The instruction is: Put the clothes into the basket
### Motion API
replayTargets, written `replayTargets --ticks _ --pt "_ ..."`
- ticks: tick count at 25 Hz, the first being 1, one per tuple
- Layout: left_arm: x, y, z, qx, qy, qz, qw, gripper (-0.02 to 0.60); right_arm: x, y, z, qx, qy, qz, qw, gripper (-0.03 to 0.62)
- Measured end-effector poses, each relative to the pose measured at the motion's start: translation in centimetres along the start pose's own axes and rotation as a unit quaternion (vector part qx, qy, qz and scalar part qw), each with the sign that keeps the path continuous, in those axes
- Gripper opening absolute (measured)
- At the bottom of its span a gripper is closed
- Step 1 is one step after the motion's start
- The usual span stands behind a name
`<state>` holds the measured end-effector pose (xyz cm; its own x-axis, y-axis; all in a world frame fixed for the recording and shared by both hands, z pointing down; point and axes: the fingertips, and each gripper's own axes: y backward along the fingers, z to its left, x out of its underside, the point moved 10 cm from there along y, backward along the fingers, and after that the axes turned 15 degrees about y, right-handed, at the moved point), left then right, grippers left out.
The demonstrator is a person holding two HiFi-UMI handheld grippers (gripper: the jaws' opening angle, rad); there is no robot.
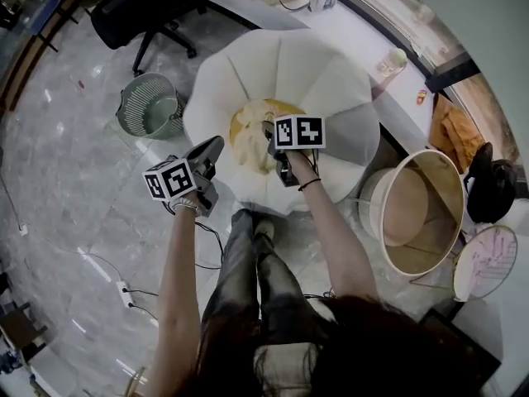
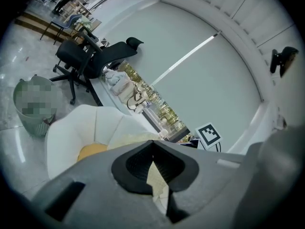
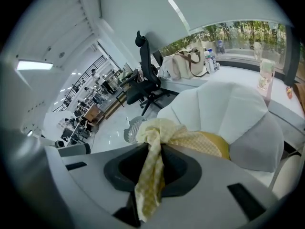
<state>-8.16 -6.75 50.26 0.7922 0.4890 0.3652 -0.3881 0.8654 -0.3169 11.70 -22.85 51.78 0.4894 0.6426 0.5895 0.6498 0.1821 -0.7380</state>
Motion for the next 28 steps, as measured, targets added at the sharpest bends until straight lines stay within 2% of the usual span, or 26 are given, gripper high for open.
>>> replayTargets --ticks 16,20,28 --pt "-2.4 7.2 -4.7 0.003 -0.025 -0.08 0.9965 0.011 -5.1 3.1 5.8 -0.03 0.028 -0.037 0.998 0.071" --pt "-3.1 8.4 -5.0 0.005 -0.026 -0.102 0.9944 0.011 -6.4 3.3 6.8 -0.039 0.027 -0.05 0.998 0.071" --pt "-4.2 11.3 -4.0 0.005 -0.015 -0.135 0.9907 0.011 -8.7 1.4 10.2 -0.046 0.059 -0.041 0.996 0.071"
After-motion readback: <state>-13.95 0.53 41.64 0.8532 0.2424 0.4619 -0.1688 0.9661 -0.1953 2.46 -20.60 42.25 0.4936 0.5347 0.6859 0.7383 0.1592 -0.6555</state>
